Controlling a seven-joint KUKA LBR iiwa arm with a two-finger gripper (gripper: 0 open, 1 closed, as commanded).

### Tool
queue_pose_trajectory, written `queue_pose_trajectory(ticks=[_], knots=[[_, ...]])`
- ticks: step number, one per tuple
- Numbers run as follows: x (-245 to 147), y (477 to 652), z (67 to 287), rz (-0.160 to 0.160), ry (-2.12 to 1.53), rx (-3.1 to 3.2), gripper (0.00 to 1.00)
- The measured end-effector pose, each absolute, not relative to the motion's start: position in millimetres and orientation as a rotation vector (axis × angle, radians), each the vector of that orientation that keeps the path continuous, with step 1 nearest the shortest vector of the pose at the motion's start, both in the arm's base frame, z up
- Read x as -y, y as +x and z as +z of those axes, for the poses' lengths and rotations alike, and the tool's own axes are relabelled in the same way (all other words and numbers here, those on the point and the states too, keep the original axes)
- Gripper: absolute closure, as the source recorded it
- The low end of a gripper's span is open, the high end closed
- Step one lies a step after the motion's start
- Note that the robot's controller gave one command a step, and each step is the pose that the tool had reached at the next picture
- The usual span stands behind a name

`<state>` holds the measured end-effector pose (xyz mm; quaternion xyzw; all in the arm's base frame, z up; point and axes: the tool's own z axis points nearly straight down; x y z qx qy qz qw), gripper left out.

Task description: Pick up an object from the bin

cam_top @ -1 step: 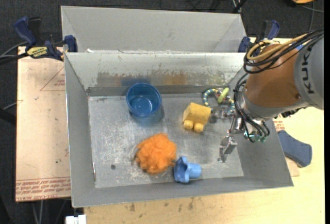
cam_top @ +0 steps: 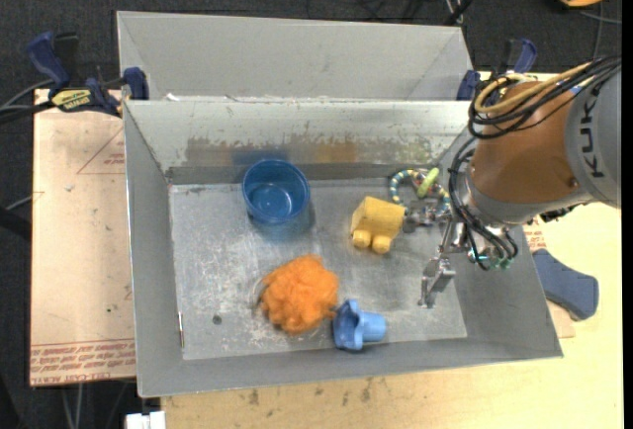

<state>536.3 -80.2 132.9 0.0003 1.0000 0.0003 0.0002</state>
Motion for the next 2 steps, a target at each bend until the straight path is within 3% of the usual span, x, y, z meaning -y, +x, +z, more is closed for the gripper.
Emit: queue_pose_trajectory(ticks=[1,2], knots=[[52.4,513.4,120.7,-0.004,-0.108,-3.134,0.00],[19.0,493.5,121.6,0.007,-0.497,-3.106,0.00]])
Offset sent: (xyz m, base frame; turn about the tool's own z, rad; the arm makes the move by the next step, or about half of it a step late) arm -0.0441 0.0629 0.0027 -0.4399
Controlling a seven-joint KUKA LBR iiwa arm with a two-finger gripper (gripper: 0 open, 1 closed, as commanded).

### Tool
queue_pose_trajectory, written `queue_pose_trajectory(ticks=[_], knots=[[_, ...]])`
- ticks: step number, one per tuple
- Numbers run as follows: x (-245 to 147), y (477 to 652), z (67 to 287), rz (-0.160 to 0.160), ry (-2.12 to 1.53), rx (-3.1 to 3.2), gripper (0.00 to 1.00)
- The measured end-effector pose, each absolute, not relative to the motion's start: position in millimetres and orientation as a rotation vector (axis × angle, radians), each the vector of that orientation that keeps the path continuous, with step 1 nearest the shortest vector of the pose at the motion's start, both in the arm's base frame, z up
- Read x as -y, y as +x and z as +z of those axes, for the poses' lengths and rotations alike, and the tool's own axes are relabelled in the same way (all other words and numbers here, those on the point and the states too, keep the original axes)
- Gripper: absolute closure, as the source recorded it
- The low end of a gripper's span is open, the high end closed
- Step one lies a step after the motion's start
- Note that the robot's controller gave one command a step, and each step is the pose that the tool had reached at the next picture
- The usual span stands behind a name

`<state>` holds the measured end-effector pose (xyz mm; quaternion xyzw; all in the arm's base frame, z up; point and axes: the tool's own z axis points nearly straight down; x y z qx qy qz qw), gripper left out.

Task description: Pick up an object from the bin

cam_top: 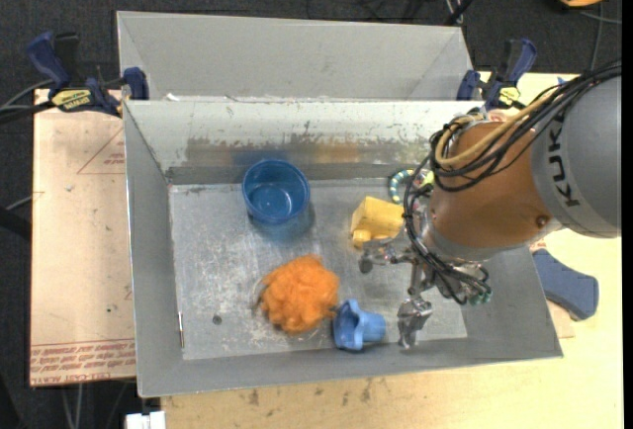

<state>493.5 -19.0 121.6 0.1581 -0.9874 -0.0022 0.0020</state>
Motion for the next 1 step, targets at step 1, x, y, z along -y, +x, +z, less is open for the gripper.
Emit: queue_pose_trajectory(ticks=[1], knots=[[6.0,498.7,124.0,-0.001,0.644,3.077,0.00]])
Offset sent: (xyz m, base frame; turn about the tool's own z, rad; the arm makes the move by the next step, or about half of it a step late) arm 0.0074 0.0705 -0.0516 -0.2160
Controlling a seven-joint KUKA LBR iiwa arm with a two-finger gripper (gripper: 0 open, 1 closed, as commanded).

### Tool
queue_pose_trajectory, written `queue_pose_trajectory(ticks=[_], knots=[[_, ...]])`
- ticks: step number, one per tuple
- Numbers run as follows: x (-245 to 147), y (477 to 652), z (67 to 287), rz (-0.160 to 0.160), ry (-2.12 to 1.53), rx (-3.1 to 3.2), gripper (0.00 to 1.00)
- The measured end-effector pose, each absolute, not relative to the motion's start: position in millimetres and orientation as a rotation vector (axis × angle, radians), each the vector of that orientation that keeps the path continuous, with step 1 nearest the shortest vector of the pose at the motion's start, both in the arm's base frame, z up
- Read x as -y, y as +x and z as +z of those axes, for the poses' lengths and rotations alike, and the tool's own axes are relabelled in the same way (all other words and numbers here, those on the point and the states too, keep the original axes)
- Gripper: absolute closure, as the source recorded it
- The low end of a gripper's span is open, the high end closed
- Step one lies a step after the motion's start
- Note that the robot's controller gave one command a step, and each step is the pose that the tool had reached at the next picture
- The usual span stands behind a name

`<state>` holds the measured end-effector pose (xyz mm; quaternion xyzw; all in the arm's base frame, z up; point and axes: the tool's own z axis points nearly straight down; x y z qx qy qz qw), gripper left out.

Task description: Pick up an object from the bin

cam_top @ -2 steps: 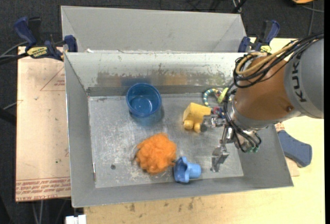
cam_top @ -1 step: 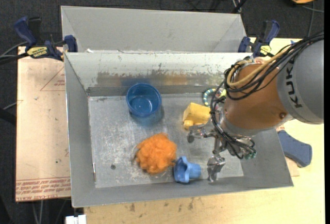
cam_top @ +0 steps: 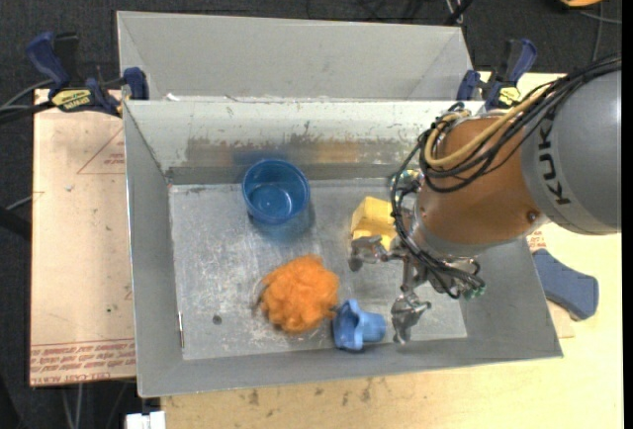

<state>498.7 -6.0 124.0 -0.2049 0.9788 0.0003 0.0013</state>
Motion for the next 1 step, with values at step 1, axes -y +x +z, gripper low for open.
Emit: queue_pose_trajectory(ticks=[1], knots=[[-51.8,506.3,79.4,-0.004,-0.825,-3.023,1.00]])
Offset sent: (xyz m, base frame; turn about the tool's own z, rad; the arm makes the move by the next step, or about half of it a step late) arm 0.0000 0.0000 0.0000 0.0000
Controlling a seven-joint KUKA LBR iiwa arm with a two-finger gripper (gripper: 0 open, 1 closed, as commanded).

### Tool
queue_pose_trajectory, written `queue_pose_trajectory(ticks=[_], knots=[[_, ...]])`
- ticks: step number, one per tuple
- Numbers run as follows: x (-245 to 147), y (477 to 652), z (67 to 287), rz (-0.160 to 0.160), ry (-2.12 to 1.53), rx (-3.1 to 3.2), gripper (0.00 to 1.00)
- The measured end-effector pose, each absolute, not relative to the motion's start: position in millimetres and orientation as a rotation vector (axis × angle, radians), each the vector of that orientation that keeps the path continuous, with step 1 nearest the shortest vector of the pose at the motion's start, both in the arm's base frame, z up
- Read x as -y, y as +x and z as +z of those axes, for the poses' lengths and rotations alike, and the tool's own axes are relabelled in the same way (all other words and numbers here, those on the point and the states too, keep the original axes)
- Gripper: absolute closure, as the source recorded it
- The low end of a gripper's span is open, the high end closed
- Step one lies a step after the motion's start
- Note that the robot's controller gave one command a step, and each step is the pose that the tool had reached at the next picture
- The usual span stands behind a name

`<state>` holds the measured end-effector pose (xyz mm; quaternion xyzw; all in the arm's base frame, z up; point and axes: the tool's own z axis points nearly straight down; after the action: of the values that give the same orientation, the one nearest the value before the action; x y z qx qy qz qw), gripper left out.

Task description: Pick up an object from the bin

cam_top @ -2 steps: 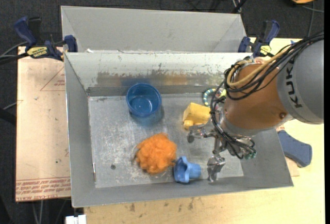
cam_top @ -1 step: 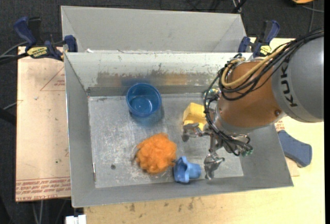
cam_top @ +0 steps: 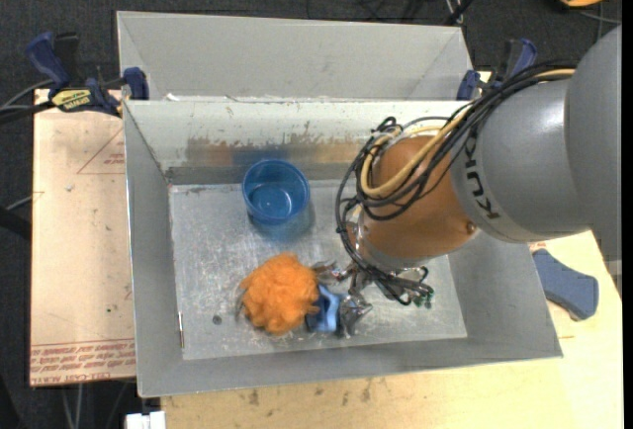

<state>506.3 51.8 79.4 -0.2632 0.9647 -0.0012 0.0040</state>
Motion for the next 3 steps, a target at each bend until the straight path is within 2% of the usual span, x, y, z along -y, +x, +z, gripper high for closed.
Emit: queue_pose_trajectory(ticks=[3], knots=[[-49.1,504.0,79.3,0.003,-0.829,-3.012,1.00]])
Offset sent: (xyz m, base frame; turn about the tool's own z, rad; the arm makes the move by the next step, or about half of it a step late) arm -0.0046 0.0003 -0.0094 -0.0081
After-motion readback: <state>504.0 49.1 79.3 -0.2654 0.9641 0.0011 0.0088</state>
